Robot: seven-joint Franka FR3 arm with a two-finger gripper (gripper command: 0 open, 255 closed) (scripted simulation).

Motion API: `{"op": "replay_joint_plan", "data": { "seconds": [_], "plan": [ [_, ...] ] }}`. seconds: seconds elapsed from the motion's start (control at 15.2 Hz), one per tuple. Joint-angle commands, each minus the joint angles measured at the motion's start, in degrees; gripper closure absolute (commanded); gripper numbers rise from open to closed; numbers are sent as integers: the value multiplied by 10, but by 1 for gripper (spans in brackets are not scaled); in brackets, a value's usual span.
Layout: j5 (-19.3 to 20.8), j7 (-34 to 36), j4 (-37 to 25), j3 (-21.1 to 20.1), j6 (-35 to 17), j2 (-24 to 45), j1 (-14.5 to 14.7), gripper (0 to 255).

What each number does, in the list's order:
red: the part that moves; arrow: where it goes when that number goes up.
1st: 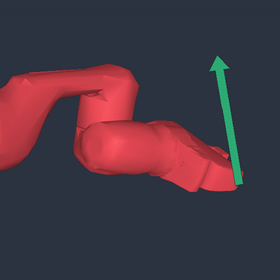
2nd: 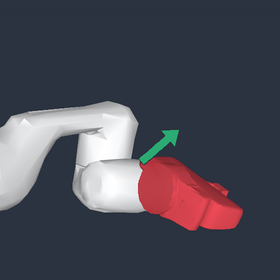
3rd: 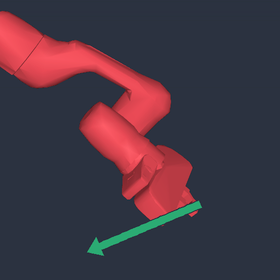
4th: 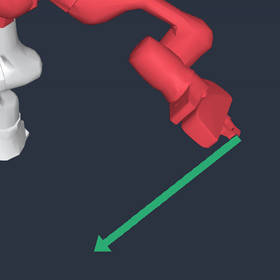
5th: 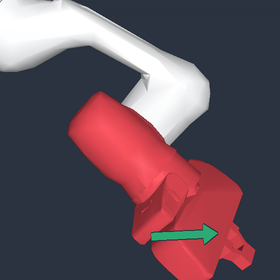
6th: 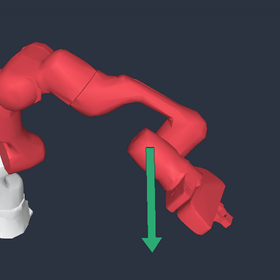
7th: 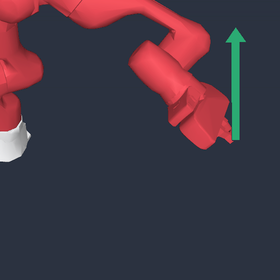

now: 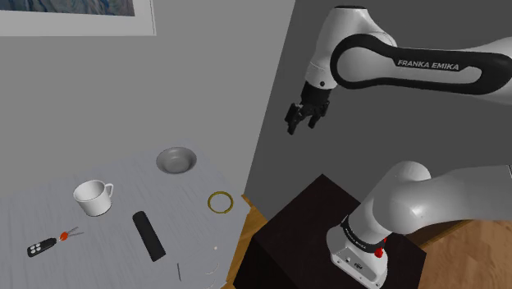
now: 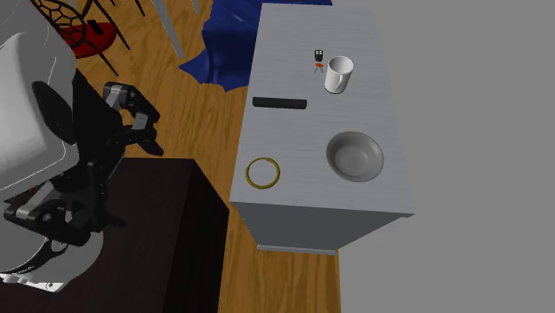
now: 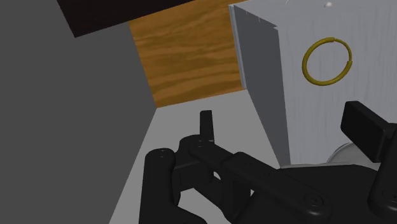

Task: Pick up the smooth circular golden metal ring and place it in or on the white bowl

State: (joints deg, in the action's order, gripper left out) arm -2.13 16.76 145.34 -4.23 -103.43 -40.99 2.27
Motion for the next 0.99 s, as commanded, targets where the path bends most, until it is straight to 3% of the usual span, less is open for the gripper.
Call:
{"op": "replay_joint_plan", "data": {
  "seconds": [0.0,0.46,0.92],
  "plan": [
    [-7,18,21,-12,-42,20,2,0],
    [-33,89,72,-62,-189,117,11,0],
    [-31,171,77,-112,-341,266,10,0]
  ]
}}
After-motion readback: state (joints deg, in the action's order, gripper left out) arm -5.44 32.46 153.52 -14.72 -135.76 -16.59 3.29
